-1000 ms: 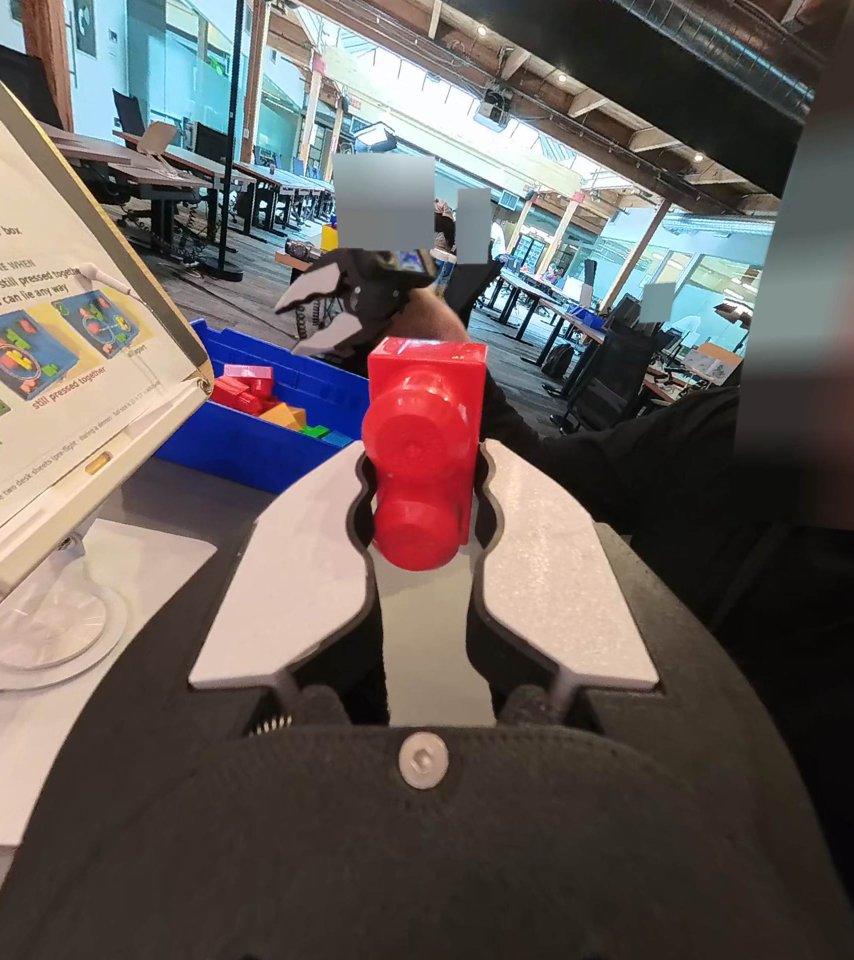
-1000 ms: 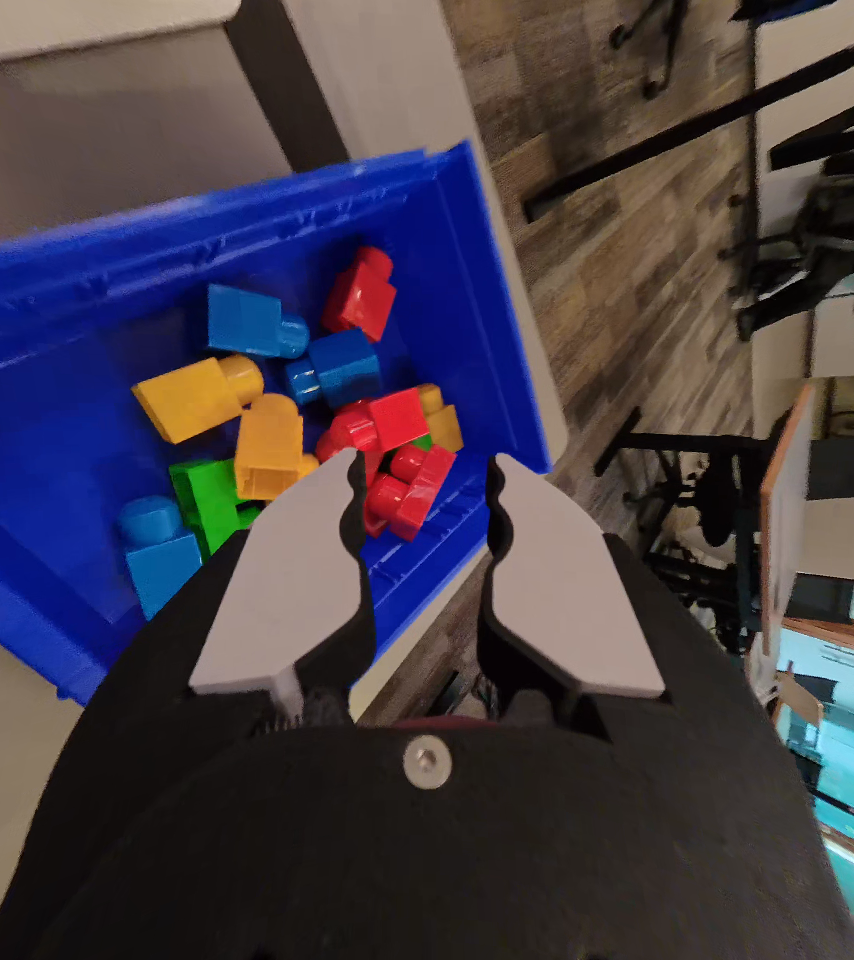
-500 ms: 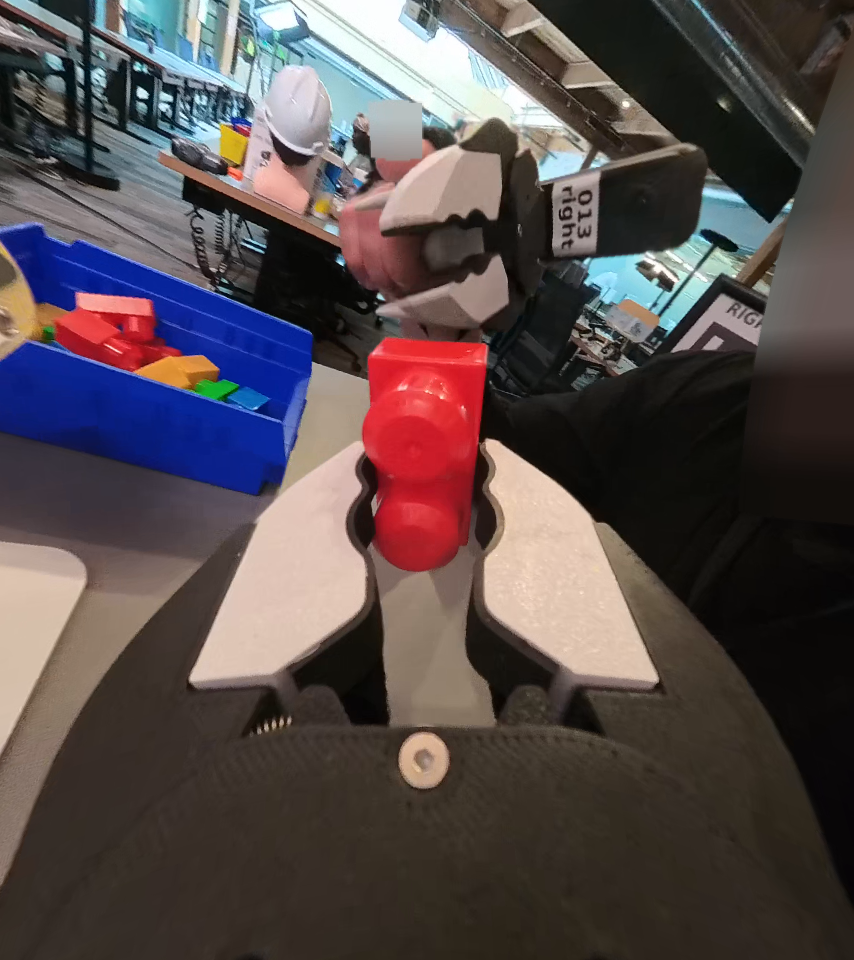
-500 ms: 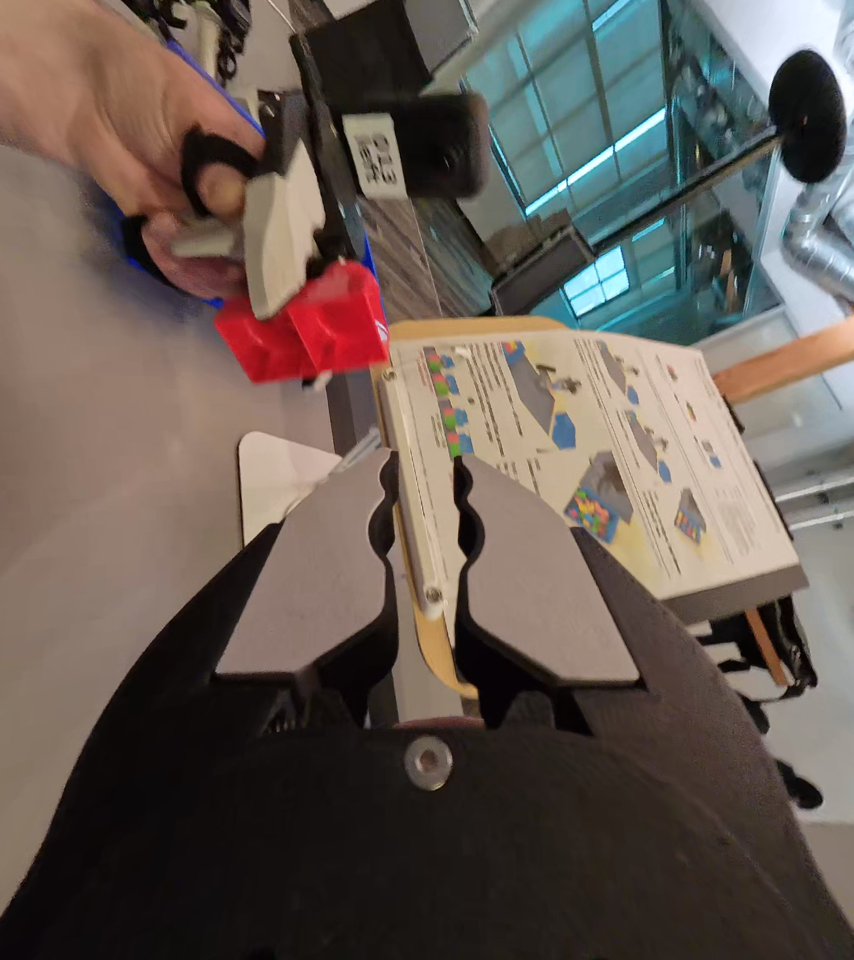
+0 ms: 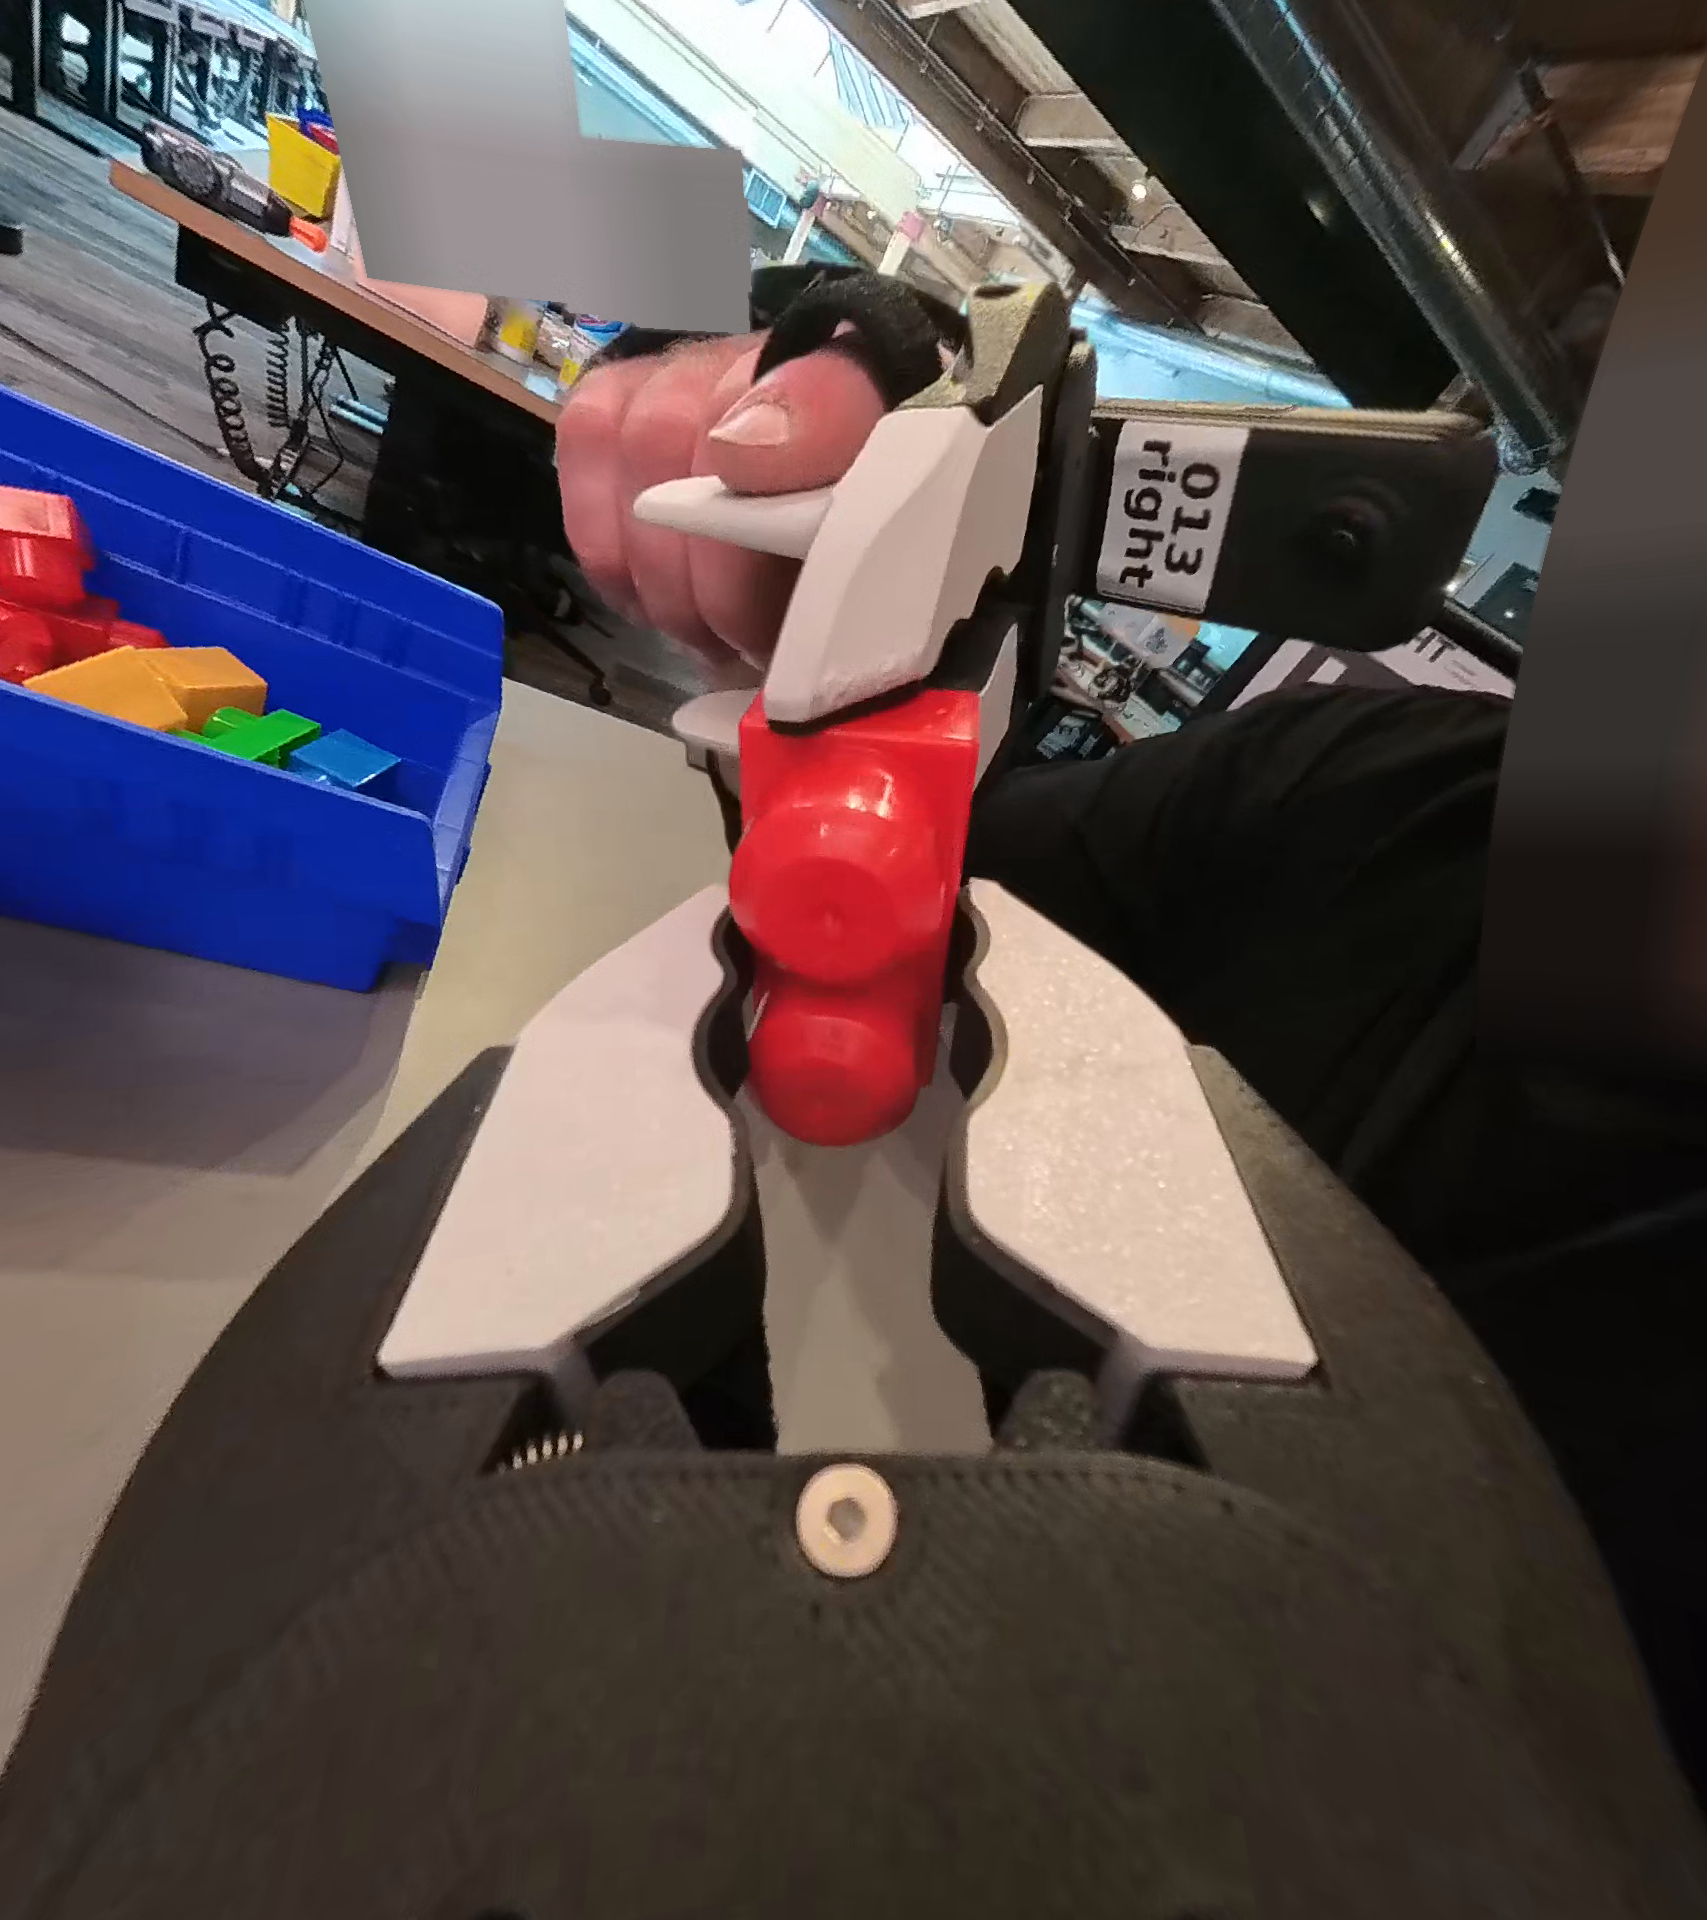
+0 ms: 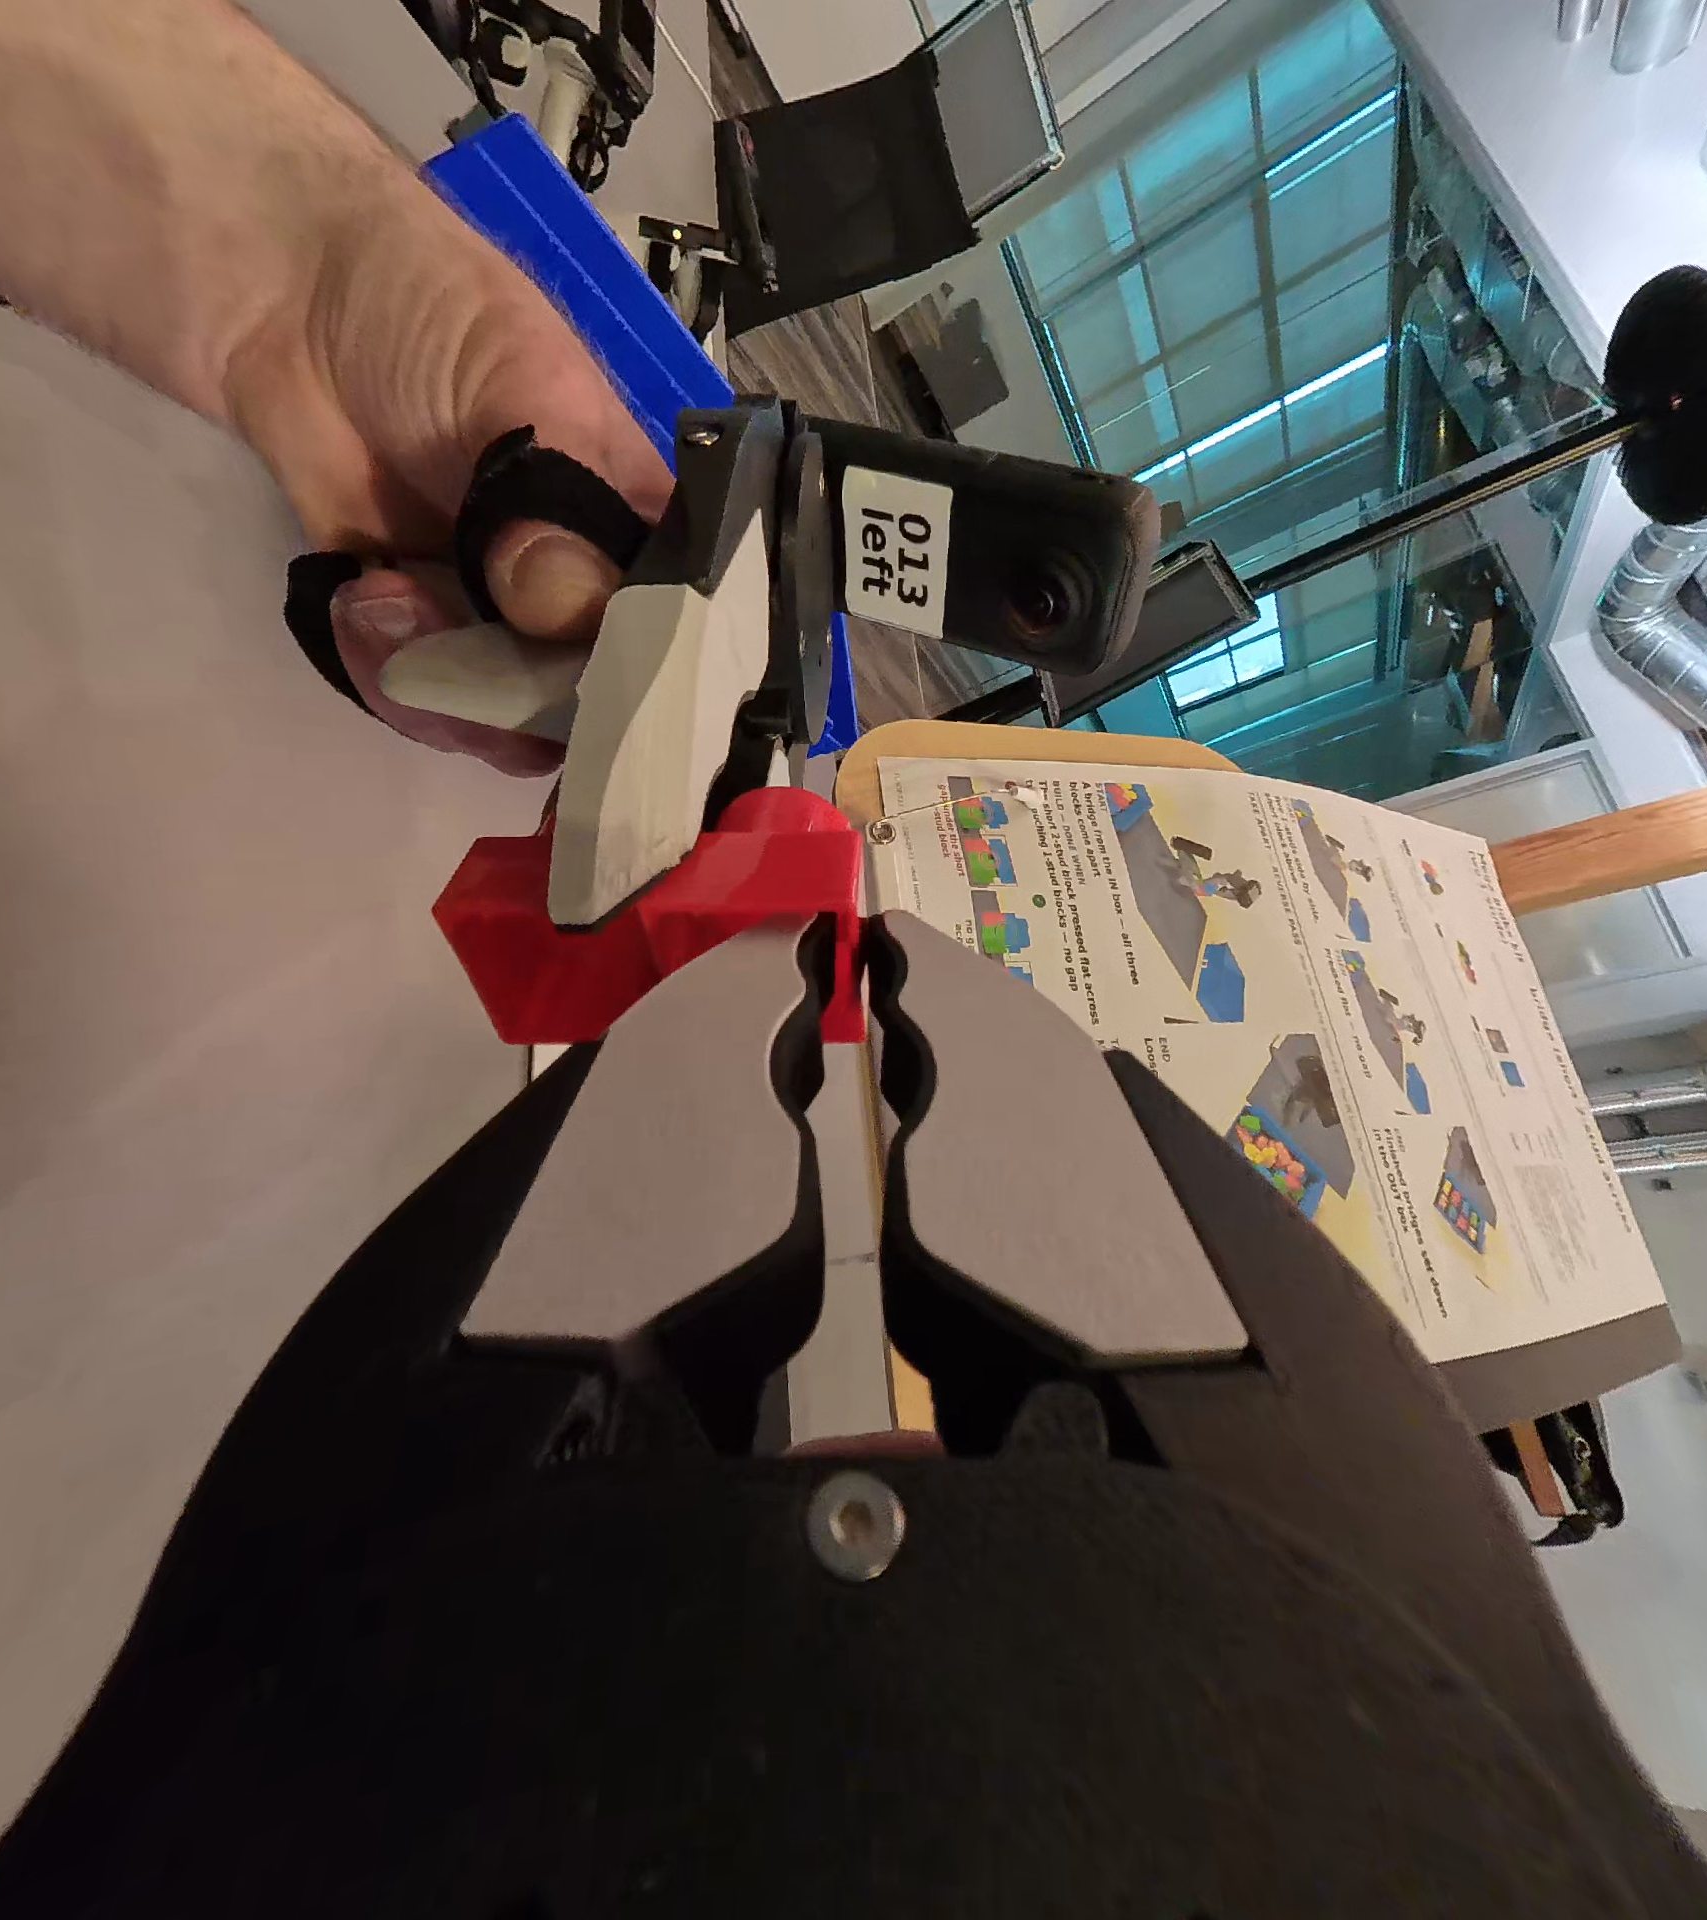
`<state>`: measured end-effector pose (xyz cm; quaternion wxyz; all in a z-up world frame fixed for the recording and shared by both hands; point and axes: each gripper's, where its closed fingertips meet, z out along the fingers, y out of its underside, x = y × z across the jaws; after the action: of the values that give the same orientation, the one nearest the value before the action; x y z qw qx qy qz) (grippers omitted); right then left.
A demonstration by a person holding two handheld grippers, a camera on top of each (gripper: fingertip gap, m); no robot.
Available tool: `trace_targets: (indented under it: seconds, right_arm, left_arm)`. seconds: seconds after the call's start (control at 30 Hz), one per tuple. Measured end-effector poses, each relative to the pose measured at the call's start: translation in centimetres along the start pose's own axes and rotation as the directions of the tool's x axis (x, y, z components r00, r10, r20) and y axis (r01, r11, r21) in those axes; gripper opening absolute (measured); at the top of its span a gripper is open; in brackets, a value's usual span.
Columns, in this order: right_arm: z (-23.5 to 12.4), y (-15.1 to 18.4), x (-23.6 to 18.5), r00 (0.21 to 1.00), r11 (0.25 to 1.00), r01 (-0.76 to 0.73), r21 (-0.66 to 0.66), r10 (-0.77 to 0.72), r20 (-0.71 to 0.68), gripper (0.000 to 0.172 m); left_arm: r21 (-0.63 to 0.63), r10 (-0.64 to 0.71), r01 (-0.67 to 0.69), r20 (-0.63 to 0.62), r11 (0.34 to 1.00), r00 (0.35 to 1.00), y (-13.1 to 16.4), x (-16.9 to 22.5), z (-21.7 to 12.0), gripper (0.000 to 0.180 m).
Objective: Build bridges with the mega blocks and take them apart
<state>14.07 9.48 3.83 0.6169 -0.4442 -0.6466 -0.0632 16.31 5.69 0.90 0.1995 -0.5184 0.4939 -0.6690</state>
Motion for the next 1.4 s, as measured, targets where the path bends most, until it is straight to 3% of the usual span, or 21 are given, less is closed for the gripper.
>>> trace_targets:
  seconds: [0.13, 0.27, 0.47, 0.57, 0.67, 0.8, 0.9, 0.93, 1.0, 1.27, 1.4]
  right_arm:
    - [-0.7, 0.0, 0.9, 1.0, 1.0, -0.006, 0.01, 0.006, -0.028, 0.004]
    - [-2.4, 1.1, 3.2, 0.995, 0.999, -0.038, -0.003, 0.038, -0.091, 0.004]
    - [-6.4, 8.6, 8.1, 0.972, 0.971, -0.133, -0.199, 0.088, -0.219, 0.004]
    - [-8.4, 15.0, 9.2, 0.964, 0.899, -0.188, -0.394, 0.092, -0.251, 0.005]
    - [-9.9, 21.5, 8.2, 0.96, 0.778, -0.265, -0.57, 0.159, -0.229, 0.006]
    - [-10.5, 27.6, 5.5, 0.944, 0.648, -0.32, -0.691, 0.276, -0.178, 0.004]
    - [-10.0, 30.2, 3.5, 0.923, 0.582, -0.347, -0.735, 0.352, -0.158, 0.006]
    - [-9.8, 30.8, 3.2, 0.918, 0.562, -0.353, -0.748, 0.361, -0.163, 0.009]
    - [-9.7, 32.0, 2.7, 0.915, 0.512, -0.354, -0.783, 0.364, -0.176, 0.044]
    - [-10.3, 30.5, 4.3, 0.923, 0.542, -0.362, -0.759, 0.32, -0.212, 0.032]
    - [-10.5, 29.2, 5.1, 0.924, 0.571, -0.369, -0.734, 0.312, -0.222, 0.028]
  left_arm:
    - [0.048, 0.031, -0.031, -0.001, 0.998, 1.0, -1.0, 0.5, -0.4, 0.035]
    - [0.032, 0.073, -0.075, 0.075, 0.997, 0.995, -1.4, 0.2, -1.4, 0.039]
    - [0.098, 0.086, -0.099, 0.126, 0.99, 0.988, -2.8, -0.2, -4.0, 0.025]
    - [0.105, 0.097, -0.115, 0.162, 0.988, 0.982, -3.1, -0.5, -5.1, 0.023]
    - [0.12, 0.106, -0.128, 0.174, 0.985, 0.979, -3.6, -0.2, -5.8, 0.021]
    - [0.116, 0.109, -0.131, 0.181, 0.985, 0.977, -3.6, -0.3, -6.3, 0.02]
    - [0.122, 0.1, -0.124, 0.182, 0.985, 0.978, -3.6, -0.4, -6.5, 0.02]
    - [0.118, 0.099, -0.122, 0.184, 0.986, 0.978, -3.6, -0.5, -6.5, 0.02]
    - [0.112, 0.099, -0.122, 0.193, 0.986, 0.976, -3.5, -0.6, -6.6, 0.02]
    - [0.123, 0.132, -0.168, 0.26, 0.978, 0.957, -4.6, 0.1, -9.2, 0.023]
    - [0.105, 0.187, -0.254, 0.426, 0.961, 0.885, -6.0, 0.5, -13.7, 0.023]
